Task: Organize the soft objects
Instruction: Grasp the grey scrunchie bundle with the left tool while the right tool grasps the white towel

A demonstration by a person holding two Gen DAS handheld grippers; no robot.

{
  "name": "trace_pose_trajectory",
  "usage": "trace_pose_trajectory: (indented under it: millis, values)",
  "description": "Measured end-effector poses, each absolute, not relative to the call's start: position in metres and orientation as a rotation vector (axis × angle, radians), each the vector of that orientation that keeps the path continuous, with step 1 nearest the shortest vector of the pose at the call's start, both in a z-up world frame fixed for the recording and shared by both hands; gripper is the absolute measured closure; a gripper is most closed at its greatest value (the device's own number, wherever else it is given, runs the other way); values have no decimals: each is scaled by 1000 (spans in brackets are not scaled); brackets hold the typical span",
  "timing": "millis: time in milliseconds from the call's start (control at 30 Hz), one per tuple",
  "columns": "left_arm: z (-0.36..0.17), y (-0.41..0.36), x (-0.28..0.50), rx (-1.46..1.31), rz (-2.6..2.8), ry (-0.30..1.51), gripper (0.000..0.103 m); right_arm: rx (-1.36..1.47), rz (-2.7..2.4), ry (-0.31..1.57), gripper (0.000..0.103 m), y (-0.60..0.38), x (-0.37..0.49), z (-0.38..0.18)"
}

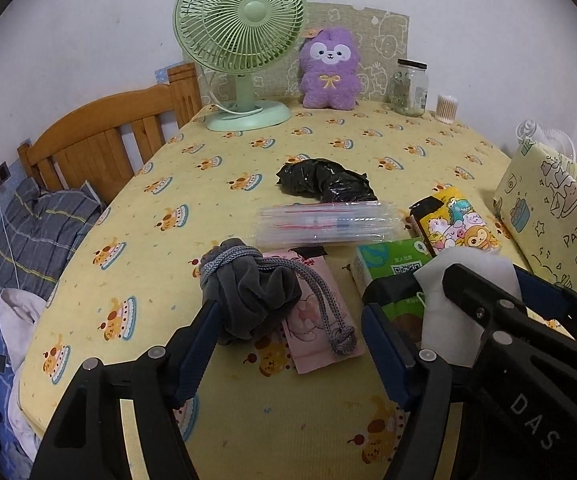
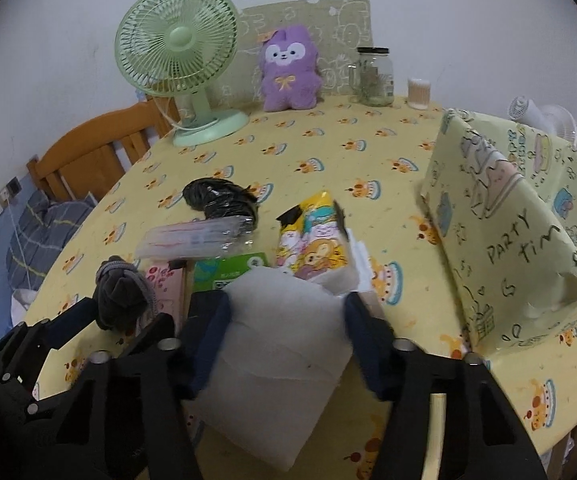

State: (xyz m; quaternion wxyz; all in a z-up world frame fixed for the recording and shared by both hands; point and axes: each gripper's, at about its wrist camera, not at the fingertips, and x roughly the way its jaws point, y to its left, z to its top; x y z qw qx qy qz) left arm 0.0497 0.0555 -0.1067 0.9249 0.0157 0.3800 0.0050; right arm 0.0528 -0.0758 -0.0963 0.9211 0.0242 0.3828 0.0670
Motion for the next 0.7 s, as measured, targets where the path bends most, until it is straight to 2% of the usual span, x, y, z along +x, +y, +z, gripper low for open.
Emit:
trace_pose_trajectory:
  millis: [33,100,200,433,700]
  values:
    - [-107,56,50,32,11,780,30,40,144,783,63,-74,52,-95]
    - [-107,56,50,30,11,780,30,25,153,772,81,-70,51,-93]
    - [-104,56,50,37,12,775,30,14,150,750,92,-68,48,-89]
    - [-89,59,54,41,15,749,30,15,156,718,97,-65,50,-74]
    - [-92,78,71,-19,38,774,30,-4,166,712,97,-55,65,-71]
